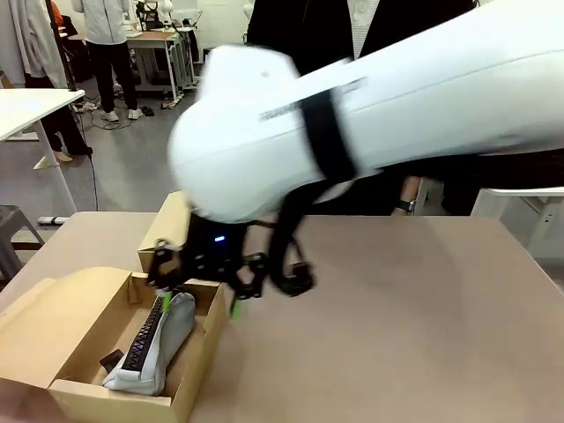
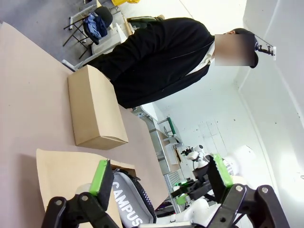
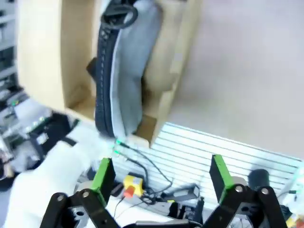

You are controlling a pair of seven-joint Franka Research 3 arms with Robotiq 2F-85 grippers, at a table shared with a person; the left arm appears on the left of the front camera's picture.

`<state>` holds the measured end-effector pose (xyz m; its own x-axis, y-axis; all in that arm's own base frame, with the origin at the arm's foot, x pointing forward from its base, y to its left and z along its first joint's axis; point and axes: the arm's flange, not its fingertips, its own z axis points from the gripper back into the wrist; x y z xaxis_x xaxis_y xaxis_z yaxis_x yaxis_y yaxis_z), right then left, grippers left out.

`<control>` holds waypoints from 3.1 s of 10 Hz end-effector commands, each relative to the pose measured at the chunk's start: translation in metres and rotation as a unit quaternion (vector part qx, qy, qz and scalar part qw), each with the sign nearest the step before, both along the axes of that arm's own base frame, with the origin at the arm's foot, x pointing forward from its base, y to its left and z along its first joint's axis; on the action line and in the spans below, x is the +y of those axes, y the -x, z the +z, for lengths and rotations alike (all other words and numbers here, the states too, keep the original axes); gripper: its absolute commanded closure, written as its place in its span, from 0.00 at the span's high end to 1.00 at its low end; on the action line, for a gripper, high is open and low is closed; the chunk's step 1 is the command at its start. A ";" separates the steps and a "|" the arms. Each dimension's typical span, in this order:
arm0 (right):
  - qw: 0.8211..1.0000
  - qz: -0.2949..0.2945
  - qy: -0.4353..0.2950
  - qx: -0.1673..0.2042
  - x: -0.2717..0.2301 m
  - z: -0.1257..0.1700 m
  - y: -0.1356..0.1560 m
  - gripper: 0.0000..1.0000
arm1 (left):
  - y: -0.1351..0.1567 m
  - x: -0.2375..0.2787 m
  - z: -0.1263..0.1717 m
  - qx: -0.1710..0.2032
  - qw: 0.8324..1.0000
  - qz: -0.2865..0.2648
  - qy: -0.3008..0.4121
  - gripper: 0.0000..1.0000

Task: Place items inside the box.
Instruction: Pick up a Pencil pouch or Stapler and place it inside the Mailer Box closest to the robot, then close the lid of the Mailer Box closest to the robot.

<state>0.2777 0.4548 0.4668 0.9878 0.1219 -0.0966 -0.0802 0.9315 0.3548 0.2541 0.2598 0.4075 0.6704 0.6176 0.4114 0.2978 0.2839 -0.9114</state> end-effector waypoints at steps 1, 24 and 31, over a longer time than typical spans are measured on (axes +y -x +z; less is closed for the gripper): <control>0.993 -0.090 -0.074 0.004 -0.074 0.009 0.042 1.00 | -0.001 -0.002 0.001 -0.014 1.000 0.004 0.004 1.00; 0.848 -0.062 -0.526 0.006 -0.521 -0.059 -0.008 1.00 | -0.001 -0.002 0.001 -0.014 1.000 0.004 0.004 1.00; 0.848 -0.062 -0.526 0.006 -0.521 -0.059 -0.008 1.00 | 0.000 -0.048 0.008 -0.117 0.985 -0.051 -0.117 1.00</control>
<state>0.2843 -0.0656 0.4059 0.9985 0.0455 -0.0288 0.0235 0.1136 0.9933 0.2568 0.2475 0.4101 0.6650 0.5507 0.5044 0.3739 0.3391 -0.8632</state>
